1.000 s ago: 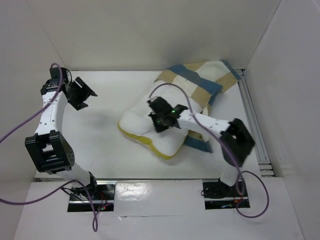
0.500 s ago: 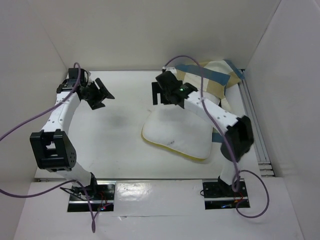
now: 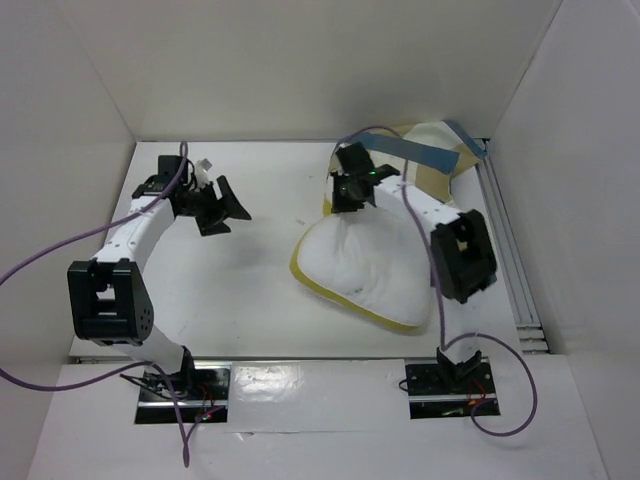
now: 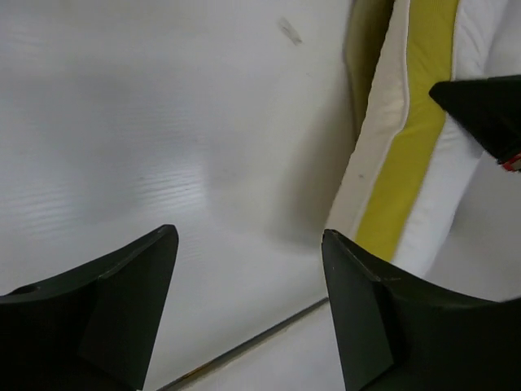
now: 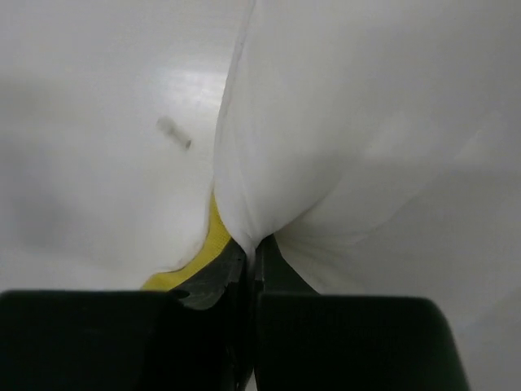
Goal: Put the pillow into the pillowcase
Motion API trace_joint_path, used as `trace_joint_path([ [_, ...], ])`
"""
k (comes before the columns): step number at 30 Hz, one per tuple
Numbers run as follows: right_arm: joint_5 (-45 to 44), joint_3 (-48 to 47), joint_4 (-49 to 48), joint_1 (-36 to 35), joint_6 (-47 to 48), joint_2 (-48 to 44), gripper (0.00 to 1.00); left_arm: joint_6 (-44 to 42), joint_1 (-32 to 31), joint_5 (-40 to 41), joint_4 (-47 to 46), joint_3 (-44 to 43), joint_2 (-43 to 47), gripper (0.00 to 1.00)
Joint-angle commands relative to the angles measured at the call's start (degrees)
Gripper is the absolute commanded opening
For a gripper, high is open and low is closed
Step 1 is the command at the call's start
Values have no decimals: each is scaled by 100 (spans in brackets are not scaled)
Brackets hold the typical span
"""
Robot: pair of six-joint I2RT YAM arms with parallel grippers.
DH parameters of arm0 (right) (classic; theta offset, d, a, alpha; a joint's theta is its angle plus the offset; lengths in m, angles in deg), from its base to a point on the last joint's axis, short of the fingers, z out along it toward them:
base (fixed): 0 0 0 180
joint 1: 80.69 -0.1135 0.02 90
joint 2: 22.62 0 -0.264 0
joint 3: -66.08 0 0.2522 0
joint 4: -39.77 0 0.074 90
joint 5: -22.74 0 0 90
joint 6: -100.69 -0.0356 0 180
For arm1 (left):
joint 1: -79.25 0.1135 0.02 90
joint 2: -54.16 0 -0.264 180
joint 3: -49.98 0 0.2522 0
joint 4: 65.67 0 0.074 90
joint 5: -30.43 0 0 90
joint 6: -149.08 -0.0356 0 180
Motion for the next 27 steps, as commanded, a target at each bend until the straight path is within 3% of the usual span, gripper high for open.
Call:
trace_joint_path([
  [1,2313,486,-439,498,807,-1576,0,-500,-311,-1360,-883,158,338,85],
  [3,2757,409,121,938,1140,-2008,0,-675,-671,-1947,-1087,159,67,86],
  [6,3504,460,519,1150,1448,-2369,0,-729,-1242,-2049,-1561,106,-171,88],
  [11,4365,733,574,1282,1563,-2773,0,-519,-2112,-1215,-2571,282,-373,88],
  [16,4675,804,573,1405,1677,-2844,0,-194,-2395,-283,-3221,290,-629,89],
  [21,4885,699,748,1597,1731,-2897,0,-482,-2605,1131,-3530,352,-839,90],
  [27,5000,645,802,1704,1784,-2897,0,-606,-2860,1152,-4497,633,-1085,95],
])
